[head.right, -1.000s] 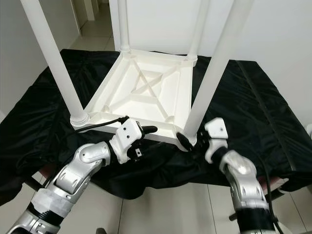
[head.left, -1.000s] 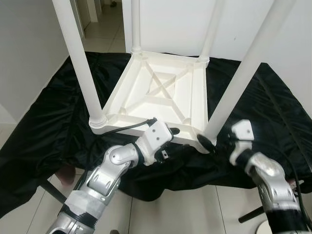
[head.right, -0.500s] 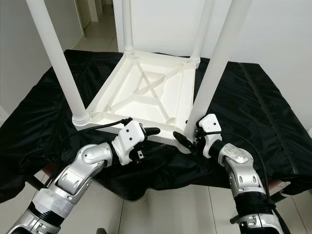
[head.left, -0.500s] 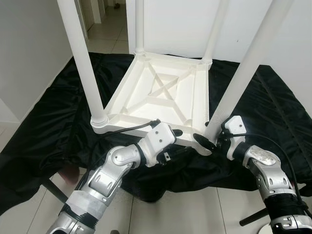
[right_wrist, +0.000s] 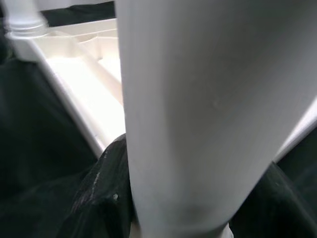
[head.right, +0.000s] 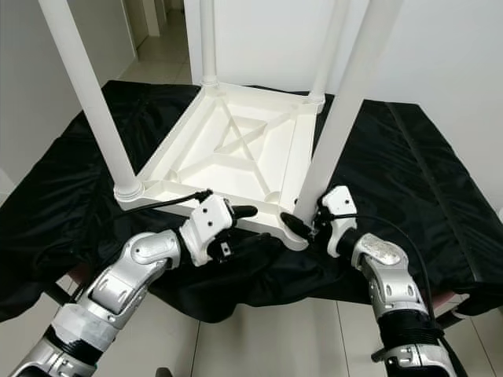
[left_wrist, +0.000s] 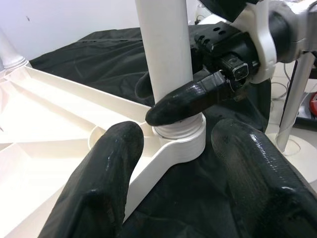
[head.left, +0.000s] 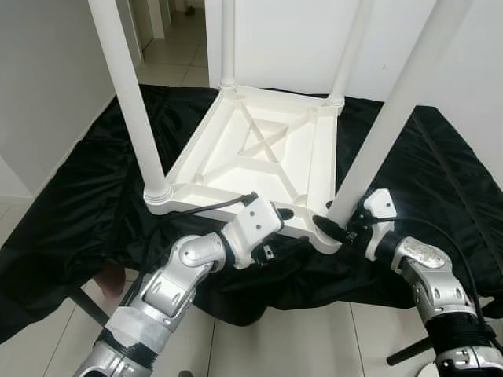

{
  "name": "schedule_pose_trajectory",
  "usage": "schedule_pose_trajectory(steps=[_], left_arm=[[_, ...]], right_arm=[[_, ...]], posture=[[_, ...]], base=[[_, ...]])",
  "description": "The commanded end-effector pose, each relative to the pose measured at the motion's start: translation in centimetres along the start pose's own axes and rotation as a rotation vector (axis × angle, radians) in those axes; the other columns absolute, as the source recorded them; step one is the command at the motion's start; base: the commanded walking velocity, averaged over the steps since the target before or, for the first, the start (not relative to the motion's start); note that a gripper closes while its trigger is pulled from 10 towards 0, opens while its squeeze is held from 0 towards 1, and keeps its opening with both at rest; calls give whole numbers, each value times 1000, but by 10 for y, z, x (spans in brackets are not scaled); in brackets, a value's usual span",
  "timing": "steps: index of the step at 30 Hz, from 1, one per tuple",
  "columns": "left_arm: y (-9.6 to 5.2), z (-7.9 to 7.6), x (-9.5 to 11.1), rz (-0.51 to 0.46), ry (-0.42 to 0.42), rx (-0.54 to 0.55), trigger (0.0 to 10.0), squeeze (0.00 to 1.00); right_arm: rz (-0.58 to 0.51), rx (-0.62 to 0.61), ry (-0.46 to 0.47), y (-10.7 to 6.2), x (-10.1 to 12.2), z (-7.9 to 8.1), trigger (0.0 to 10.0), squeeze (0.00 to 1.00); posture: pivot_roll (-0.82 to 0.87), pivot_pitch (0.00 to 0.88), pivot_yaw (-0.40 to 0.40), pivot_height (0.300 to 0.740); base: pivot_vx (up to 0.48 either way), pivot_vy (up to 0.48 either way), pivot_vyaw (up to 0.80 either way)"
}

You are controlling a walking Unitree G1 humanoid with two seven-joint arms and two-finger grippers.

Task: Building children table

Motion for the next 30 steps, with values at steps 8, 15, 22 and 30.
schedule_pose_trajectory(steps=[8,15,22,30], left_arm=[[-5,-7,-5,9,-8,-31,10000,0],[-3,-8,-3,2,-17,-30,10000,0],[-4,-10,-3,1,-18,-41,10000,0],[-5,-8,-3,4,-18,-39,10000,0]], right_arm=[[-70,-397,178,3,-15,14,10000,0],[-154,-572,264,7,-14,41,10000,0],[-182,-634,279,10,-10,51,10000,0],[-212,-634,323,3,-4,53,10000,1000]], posture=[[-65,37,-26,740],[-70,45,-19,740],[-71,59,-8,740],[-67,70,-9,740]], base=[[0,0,0],[0,0,0],[0,0,0],[0,0,0]])
Point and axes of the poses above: a point about 5 cm out from each wrist's last joint towards the gripper, its own y axis pointing out of the wrist towards the gripper, its own x axis along the axis of the wrist's last joint, z = x × y, the point moved 5 cm from there along y, pointing out of the wrist towards the gripper, and after that the axes turned 15 degrees about y, right-handed, at the moved point
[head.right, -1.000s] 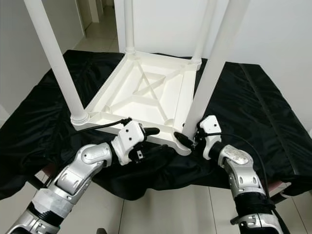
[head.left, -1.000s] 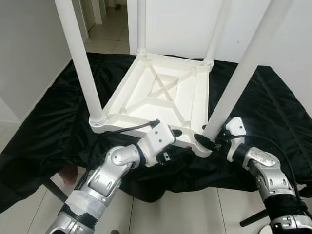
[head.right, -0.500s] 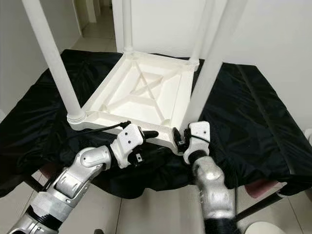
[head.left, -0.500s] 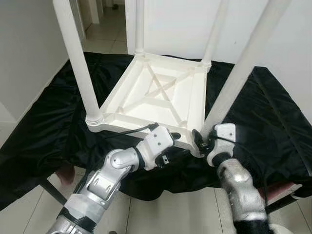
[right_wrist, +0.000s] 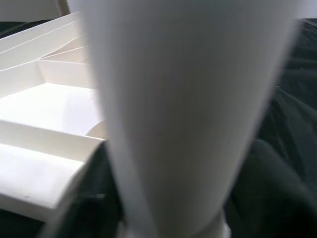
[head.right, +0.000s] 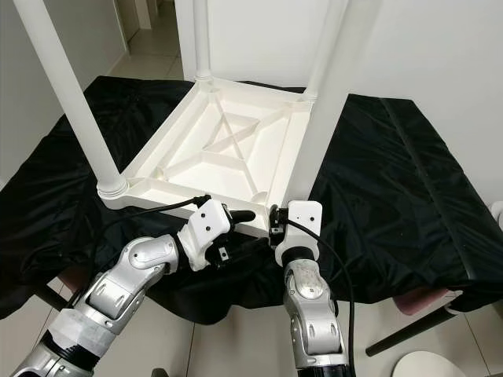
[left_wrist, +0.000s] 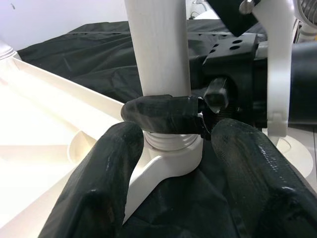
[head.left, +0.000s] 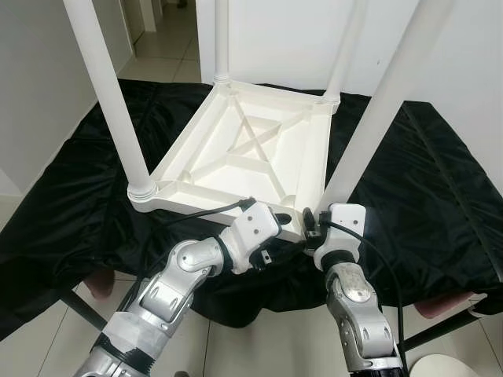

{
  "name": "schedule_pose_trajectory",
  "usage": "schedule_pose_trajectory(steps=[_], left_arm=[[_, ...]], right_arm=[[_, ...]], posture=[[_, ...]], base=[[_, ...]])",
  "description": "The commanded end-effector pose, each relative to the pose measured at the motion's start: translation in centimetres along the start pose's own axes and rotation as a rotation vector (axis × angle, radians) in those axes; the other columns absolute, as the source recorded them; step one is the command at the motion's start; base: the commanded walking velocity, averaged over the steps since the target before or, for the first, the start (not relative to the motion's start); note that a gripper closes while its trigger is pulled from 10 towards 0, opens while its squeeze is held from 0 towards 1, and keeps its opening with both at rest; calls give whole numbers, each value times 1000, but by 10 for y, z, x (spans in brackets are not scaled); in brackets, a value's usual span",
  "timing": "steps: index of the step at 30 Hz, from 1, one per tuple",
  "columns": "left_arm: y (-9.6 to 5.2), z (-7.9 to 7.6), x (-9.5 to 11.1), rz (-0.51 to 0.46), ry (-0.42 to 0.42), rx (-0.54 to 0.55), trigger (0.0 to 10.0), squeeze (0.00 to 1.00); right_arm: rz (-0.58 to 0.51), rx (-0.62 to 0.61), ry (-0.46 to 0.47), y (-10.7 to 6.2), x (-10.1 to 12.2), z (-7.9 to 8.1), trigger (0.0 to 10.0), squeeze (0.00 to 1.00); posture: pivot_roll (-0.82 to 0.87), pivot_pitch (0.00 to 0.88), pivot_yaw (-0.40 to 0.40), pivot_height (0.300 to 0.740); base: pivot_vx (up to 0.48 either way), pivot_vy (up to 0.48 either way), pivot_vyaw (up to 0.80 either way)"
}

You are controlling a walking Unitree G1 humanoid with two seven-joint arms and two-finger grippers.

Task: Building children table

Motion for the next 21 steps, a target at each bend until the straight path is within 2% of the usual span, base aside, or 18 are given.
schedule_pose_trajectory(steps=[1,4,9,10,15,21], left_arm=[[-1,-4,1,-6,-6,-36,10000,0],[-1,-3,1,-5,-7,-33,10000,0],[-2,-3,0,-1,-8,-24,10000,0],[-2,-2,0,1,-10,-14,10000,0],[-2,0,-1,6,-11,-3,10000,0],[-3,2,-3,13,-11,14,10000,0]], right_arm=[[6,-13,90,-4,-2,3,10000,1000],[-2,-5,92,-4,1,2,10000,1000],[-17,1,35,-3,7,-8,10000,1000],[-10,29,7,-3,9,-11,10000,0],[-2,47,29,-3,8,-13,10000,0],[-11,100,34,-1,8,-6,10000,0]], posture=[[-66,71,-9,740],[-66,72,-11,740],[-62,75,-22,740],[-59,74,-25,740],[-51,71,-32,740],[-40,67,-37,740]], base=[[0,0,0],[0,0,0],[0,0,0],[0,0,0],[0,0,0],[0,0,0]])
Point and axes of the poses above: a point about 5 cm out from each wrist's last joint towards the gripper, its own y axis pointing out of the wrist towards the gripper, its own x axis along the axis of the wrist's last joint, z = x × y, the point moved 5 cm from there along y, pointing out of the wrist towards the gripper, and after that the axes turned 15 degrees about y, right-handed, at the moved point
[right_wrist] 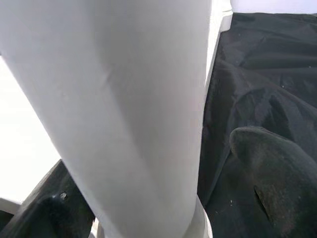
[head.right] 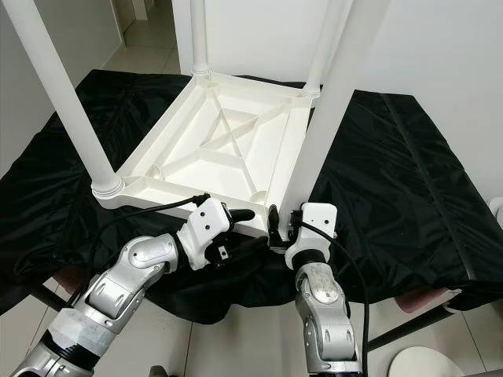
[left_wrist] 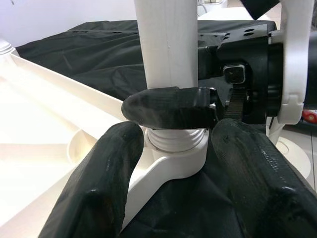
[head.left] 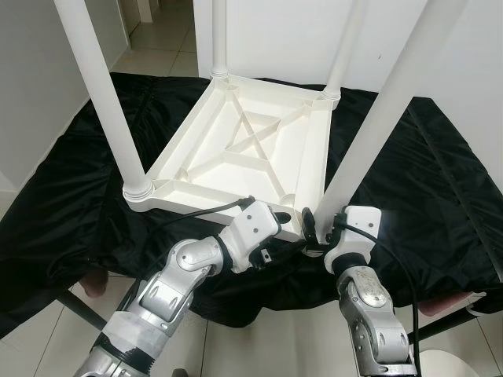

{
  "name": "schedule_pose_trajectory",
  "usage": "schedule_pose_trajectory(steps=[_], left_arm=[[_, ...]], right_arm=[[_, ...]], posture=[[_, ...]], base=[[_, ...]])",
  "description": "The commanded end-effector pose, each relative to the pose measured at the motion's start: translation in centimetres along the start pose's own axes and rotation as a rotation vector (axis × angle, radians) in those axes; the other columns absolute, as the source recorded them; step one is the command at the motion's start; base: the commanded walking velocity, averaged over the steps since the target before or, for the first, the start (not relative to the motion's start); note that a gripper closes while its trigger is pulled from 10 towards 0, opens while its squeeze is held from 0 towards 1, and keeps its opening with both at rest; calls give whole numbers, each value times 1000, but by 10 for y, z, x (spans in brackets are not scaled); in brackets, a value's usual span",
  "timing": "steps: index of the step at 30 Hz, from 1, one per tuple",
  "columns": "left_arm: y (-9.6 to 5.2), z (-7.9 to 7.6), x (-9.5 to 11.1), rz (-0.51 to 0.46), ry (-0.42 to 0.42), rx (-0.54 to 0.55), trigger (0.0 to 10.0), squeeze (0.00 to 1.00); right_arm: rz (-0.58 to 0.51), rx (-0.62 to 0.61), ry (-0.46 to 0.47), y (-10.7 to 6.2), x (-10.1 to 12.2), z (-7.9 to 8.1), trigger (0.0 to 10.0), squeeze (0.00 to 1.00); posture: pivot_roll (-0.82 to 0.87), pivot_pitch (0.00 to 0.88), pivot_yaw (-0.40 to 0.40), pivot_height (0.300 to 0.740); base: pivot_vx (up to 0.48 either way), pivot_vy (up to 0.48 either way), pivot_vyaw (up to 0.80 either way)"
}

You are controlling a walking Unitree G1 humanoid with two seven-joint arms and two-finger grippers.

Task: Building children table

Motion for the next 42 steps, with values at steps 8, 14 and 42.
schedule_pose_trajectory(steps=[8,14,42], left_arm=[[-8,7,-6,24,-6,30,10000,0],[-12,11,-7,26,-3,40,10000,0],[-27,42,-17,88,58,98,10000,0]], right_arm=[[-22,17,-29,3,2,-2,10000,0],[-13,46,-36,3,4,-7,10000,0],[319,663,-284,29,-1,-18,8235,0]], posture=[[-36,71,-37,740],[-35,74,-37,740],[-8,59,-38,740]], base=[[0,0,0],[0,0,0],[0,0,0]])
Point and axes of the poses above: a point about 5 cm out from each wrist's last joint towards the gripper, its own y axis pointing out of the wrist towards the gripper, its own x axis along the axis of the wrist's last joint, z = x × y, the point moved 5 cm from there along y, pointing out of the wrist towards the gripper, and after that the axes turned 15 degrees about y, right-handed, at the moved point
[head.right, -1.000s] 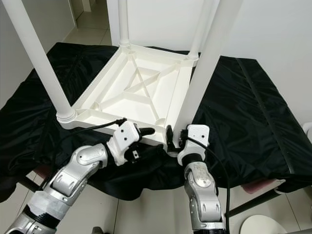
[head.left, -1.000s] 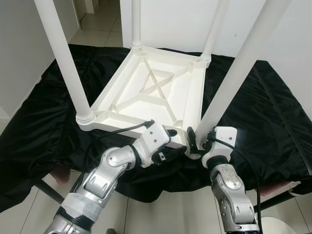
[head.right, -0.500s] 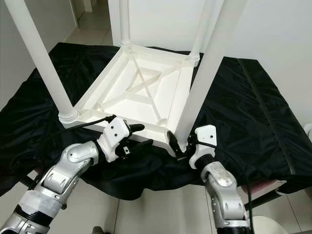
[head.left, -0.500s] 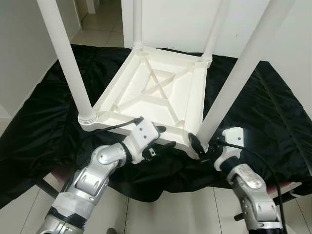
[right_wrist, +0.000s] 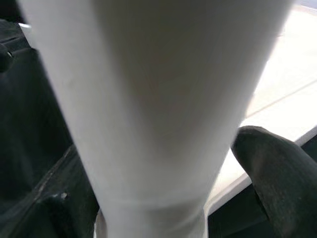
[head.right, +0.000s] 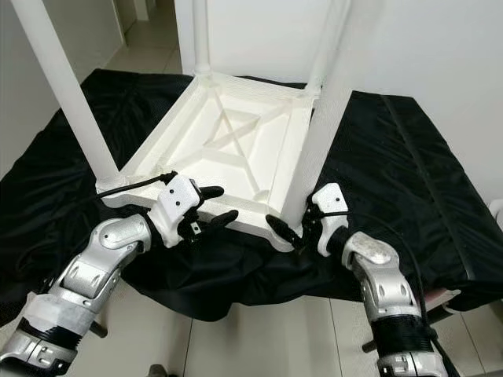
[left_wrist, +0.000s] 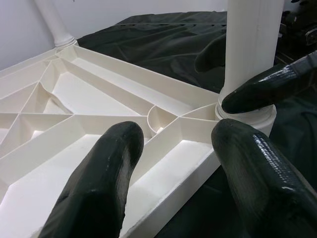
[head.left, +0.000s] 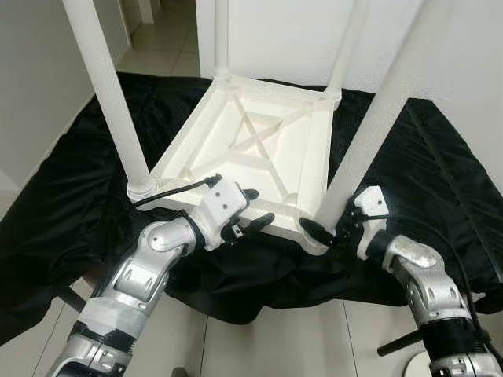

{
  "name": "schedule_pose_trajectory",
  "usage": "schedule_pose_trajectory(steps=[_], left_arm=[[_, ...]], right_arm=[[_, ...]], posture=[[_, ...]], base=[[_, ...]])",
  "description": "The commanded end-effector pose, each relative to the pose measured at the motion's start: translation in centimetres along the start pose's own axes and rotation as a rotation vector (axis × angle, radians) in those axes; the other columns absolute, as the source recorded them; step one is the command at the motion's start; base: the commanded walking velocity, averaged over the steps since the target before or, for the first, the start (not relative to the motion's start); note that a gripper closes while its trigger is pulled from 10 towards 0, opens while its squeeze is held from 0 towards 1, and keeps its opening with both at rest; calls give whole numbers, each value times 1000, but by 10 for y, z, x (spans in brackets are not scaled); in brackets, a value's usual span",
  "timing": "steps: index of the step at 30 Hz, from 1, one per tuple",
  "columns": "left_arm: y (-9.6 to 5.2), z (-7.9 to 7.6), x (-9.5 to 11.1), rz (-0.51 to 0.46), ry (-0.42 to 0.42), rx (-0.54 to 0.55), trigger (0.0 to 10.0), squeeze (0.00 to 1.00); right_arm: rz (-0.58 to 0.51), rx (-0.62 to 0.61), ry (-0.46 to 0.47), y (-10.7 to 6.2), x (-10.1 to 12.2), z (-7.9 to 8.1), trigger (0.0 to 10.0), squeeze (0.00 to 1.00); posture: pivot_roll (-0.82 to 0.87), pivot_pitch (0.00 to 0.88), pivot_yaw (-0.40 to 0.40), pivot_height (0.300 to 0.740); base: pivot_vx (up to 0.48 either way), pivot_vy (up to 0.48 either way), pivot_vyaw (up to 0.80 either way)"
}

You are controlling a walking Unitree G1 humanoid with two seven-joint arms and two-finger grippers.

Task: Building children table

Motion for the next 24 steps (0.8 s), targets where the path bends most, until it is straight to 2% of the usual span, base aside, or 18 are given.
schedule_pose_trajectory(steps=[1,2,3,7,12,19,20,22,24], left_arm=[[0,-4,-2,5,2,-13,10000,0],[2,-5,-1,0,4,-11,10000,0],[3,-5,0,-5,1,-9,10000,0],[4,-9,2,-11,-2,-16,10000,0],[4,-22,3,-19,-11,-46,10000,0],[6,-23,4,-23,-11,-52,10000,0],[7,-24,5,-26,-10,-58,10000,0],[7,-24,5,-26,-10,-58,10000,0],[8,-28,4,-28,-10,-80,10000,0]], right_arm=[[24,20,-11,2,-3,2,8235,0],[37,46,-16,5,-5,2,1294,0],[47,59,-20,7,-7,2,0,0],[62,81,-20,7,-11,3,0,0],[81,91,2,0,-17,0,0,0],[53,68,25,-4,-18,-1,0,0],[10,15,34,-6,-13,-4,10000,0],[10,15,34,-6,-13,-4,10000,0],[-49,-130,28,-9,-6,-13,10000,0]], posture=[[-8,59,-38,740],[-3,60,-41,740],[0,57,-47,740],[5,57,-54,740],[1,57,-50,740],[-1,55,-46,740],[-7,56,-41,740],[-7,56,-41,740],[-22,57,-31,740]], base=[[0,0,0],[0,0,0],[0,0,0],[0,0,0],[0,0,0],[0,0,0],[0,0,0],[0,0,0],[0,0,0]])
Point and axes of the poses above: a point about 5 cm out from each wrist's last joint towards the gripper, its own y axis pointing out of the wrist towards the gripper, its own x axis along the axis of the wrist's last joint, z = x × y, the point moved 5 cm from there along y, pointing out of the wrist towards the gripper, and after that the axes turned 15 degrees about y, right-handed, at the moved point
